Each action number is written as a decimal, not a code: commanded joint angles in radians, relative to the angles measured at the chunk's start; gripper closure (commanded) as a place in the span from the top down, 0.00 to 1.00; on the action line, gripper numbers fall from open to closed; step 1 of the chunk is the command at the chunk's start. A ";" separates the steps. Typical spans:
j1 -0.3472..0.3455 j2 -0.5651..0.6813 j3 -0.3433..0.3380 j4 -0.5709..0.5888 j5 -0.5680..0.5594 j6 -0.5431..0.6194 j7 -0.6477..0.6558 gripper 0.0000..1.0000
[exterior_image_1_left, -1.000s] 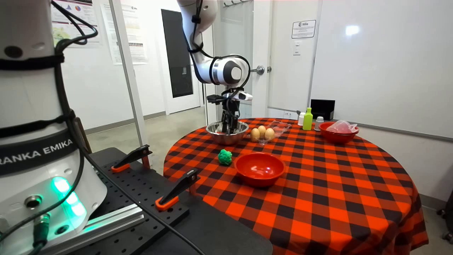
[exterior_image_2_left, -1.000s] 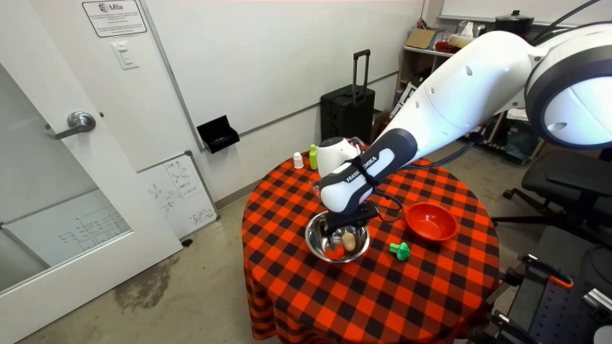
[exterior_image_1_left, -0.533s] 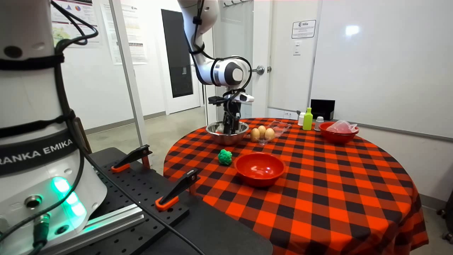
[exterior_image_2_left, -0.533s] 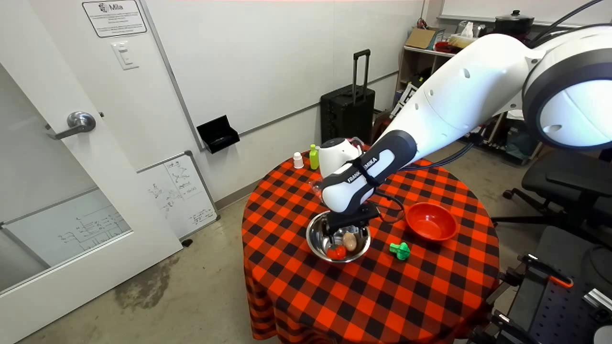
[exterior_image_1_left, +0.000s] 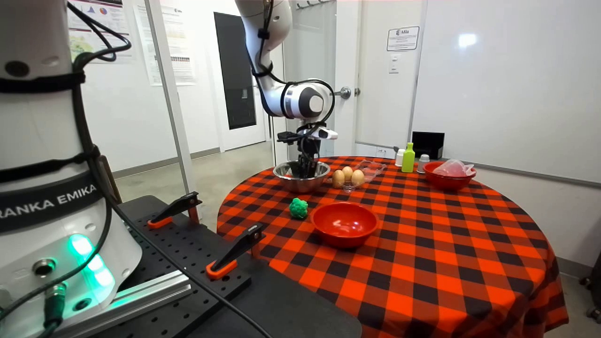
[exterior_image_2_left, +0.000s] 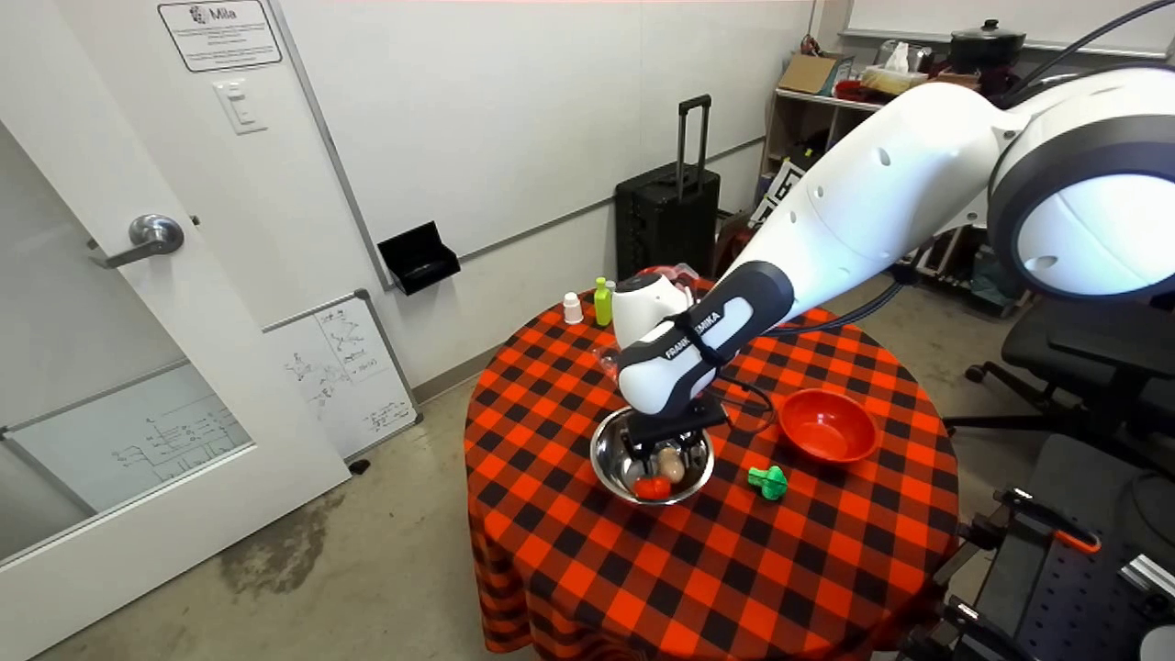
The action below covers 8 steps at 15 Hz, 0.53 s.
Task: Take the egg out of the silver bowl
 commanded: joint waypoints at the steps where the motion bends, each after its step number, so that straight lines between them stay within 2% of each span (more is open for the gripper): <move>1: 0.006 0.024 -0.007 0.043 0.025 -0.021 0.008 0.34; 2: 0.006 0.024 -0.008 0.044 0.025 -0.021 0.008 0.26; 3: 0.007 0.022 -0.009 0.045 0.024 -0.020 0.009 0.23; 8: 0.005 -0.041 -0.002 -0.010 0.020 0.013 -0.016 0.23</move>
